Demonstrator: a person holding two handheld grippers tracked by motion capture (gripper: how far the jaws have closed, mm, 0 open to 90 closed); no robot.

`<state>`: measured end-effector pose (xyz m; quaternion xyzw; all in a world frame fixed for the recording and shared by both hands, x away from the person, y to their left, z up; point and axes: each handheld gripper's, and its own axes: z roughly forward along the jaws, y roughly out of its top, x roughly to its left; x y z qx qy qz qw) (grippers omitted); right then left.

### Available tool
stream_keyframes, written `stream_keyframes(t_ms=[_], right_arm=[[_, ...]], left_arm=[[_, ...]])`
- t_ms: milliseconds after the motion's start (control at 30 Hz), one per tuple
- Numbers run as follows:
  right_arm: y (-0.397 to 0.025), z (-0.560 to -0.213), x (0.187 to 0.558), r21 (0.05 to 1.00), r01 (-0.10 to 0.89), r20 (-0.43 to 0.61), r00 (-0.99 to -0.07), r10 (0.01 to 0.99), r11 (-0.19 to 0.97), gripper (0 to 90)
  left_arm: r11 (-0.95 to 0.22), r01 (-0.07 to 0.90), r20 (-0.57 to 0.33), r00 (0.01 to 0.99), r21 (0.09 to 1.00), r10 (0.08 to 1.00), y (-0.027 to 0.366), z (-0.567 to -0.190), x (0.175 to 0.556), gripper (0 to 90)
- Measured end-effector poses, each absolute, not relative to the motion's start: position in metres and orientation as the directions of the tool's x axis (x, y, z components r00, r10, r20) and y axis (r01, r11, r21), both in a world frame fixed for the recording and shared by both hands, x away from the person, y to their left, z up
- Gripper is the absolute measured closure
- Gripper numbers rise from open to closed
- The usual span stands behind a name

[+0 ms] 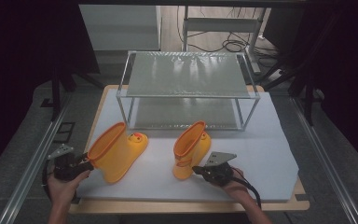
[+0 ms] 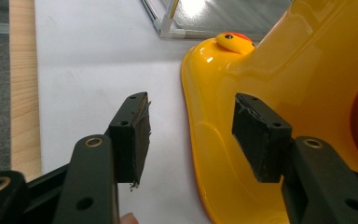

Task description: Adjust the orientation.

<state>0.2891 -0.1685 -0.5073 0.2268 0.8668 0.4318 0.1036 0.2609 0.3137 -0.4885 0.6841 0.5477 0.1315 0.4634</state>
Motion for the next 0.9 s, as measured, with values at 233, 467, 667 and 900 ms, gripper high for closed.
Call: stream_keyframes(t_ms=[233, 467, 667, 900], right_arm=[[-0.182, -0.501, 0.288, 0.816, 0.301, -0.005, -0.85, 0.527, 0.494, 82.2], [-0.225, -0.497, 0.288, 0.839, 0.364, 0.019, -0.763, 0.646, 0.405, 52.6], [-0.251, -0.494, 0.291, 0.858, 0.397, 0.052, -0.7, 0.712, 0.327, 44.5], [-0.262, -0.495, 0.292, 0.858, 0.422, 0.074, -0.664, 0.744, 0.292, 42.8]], left_arm=[[0.029, 0.628, -0.329, 0.368, 0.778, 0.87, 0.314, -0.489, 0.261, 46.6], [0.033, 0.625, -0.331, 0.367, 0.78, 0.869, 0.315, -0.487, 0.26, 46.5], [0.035, 0.621, -0.331, 0.368, 0.783, 0.869, 0.315, -0.484, 0.26, 46.3], [0.033, 0.623, -0.333, 0.371, 0.781, 0.867, 0.315, -0.483, 0.259, 46.3]])
